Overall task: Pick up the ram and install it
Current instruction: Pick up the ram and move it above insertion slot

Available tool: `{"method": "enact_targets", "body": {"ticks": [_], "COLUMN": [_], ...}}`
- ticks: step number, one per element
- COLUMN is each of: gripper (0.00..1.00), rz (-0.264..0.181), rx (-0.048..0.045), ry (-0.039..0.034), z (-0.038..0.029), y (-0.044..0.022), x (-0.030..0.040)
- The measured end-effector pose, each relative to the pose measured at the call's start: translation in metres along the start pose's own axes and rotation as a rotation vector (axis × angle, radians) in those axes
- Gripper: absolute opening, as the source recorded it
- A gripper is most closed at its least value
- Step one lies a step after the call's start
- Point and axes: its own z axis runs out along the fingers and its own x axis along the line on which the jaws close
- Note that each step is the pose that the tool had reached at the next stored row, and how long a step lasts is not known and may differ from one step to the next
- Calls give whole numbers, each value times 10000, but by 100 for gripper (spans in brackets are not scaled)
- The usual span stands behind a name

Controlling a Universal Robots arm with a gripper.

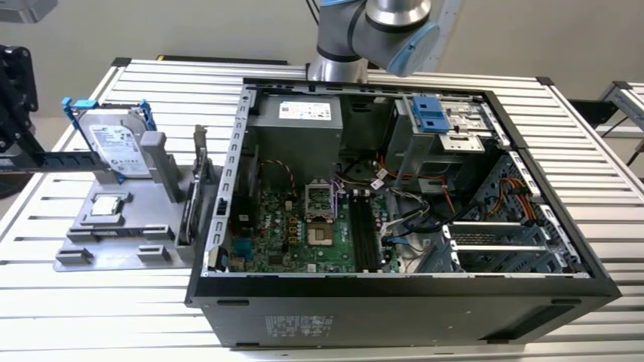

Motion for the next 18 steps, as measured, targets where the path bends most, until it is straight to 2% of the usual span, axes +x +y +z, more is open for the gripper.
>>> {"method": "enact_targets", "body": {"ticks": [5, 13, 18], "gripper": [0, 0, 0], "rz": [-1, 0, 0], "rx": [-2, -3, 0], "ry": [1, 0, 0], "z": [-31, -33, -34], "y": [-1, -2, 52], "x": [-1, 0, -3]}}
